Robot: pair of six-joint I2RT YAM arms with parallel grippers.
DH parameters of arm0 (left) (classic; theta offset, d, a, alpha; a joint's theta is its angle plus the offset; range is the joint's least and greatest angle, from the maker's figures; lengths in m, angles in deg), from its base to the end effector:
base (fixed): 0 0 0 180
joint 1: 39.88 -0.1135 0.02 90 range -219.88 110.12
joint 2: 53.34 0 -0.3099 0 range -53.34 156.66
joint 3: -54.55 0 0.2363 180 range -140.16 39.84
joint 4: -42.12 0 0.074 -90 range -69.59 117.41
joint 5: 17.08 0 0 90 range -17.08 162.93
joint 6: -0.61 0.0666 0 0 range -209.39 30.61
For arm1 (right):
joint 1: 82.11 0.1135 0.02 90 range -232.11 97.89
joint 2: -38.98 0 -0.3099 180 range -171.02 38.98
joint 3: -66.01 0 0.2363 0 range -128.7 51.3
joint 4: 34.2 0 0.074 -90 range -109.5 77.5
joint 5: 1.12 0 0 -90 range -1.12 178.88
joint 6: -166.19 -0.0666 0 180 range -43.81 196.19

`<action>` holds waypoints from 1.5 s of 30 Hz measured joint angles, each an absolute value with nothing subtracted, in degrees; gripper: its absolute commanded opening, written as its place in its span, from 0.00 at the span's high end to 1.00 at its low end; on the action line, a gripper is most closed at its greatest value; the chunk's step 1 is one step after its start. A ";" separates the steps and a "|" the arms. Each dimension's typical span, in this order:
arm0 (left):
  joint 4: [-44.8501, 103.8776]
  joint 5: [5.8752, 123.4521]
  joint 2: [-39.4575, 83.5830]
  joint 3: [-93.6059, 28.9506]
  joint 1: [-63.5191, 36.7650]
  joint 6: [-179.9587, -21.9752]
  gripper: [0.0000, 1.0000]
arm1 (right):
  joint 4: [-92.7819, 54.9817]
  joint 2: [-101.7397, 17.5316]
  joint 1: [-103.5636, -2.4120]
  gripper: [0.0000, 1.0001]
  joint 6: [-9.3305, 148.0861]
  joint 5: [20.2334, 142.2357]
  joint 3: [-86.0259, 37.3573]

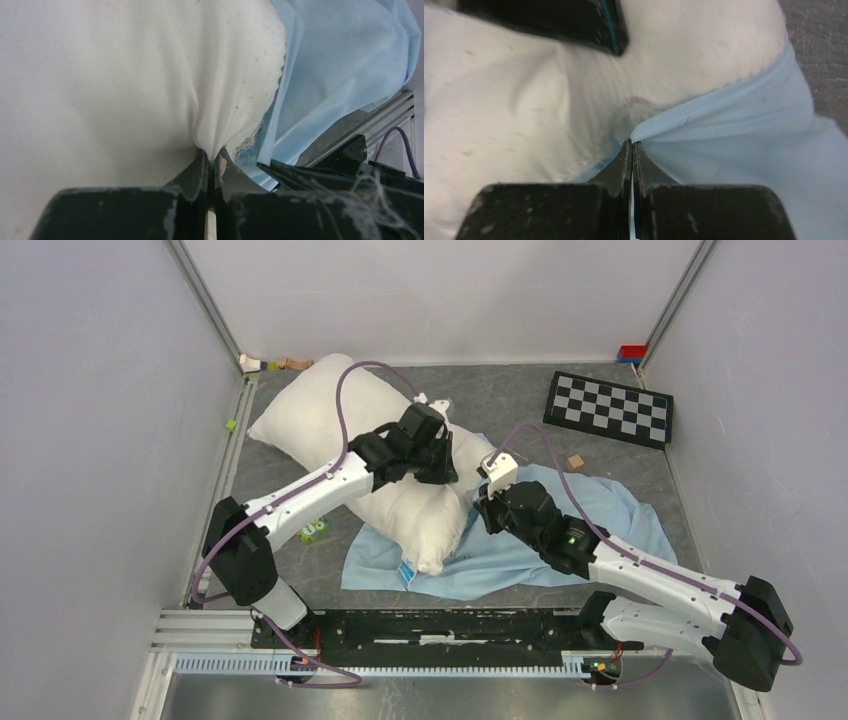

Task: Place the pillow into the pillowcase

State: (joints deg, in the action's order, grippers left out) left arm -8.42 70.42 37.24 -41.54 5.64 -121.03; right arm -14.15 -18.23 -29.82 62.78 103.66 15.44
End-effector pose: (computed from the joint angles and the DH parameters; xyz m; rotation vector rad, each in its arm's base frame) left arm 0.2485 -0.2572 0.3466 0.3205 2.4482 -0.6794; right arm 0.1422 0.1562 0.2845 -0.5263 1.9824 0.4610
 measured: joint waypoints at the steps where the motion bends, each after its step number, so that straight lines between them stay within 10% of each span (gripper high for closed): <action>1: -5.28 70.16 37.48 -39.44 5.64 -121.77 0.98 | -14.06 -18.23 -29.82 1.00 62.91 102.94 15.01; 11: 15.38 71.43 42.40 -28.23 5.71 -130.93 0.97 | -10.85 -17.16 -30.22 1.00 64.07 95.90 10.24; 19: 16.49 71.38 40.96 -27.36 6.80 -130.31 0.37 | -8.51 -19.63 -31.77 0.88 62.06 99.01 10.07; 27: 7.36 72.61 25.42 -26.53 9.01 -125.33 0.14 | -4.36 -20.22 -31.64 0.52 58.85 103.42 10.07; 37: -10.04 82.05 22.47 -27.18 20.28 -119.65 0.08 | 2.44 -15.94 -27.53 0.55 53.45 109.13 10.90; 45: -11.20 89.53 30.14 -26.88 23.48 -119.69 0.33 | 2.15 -18.45 -26.13 0.45 49.10 111.90 16.36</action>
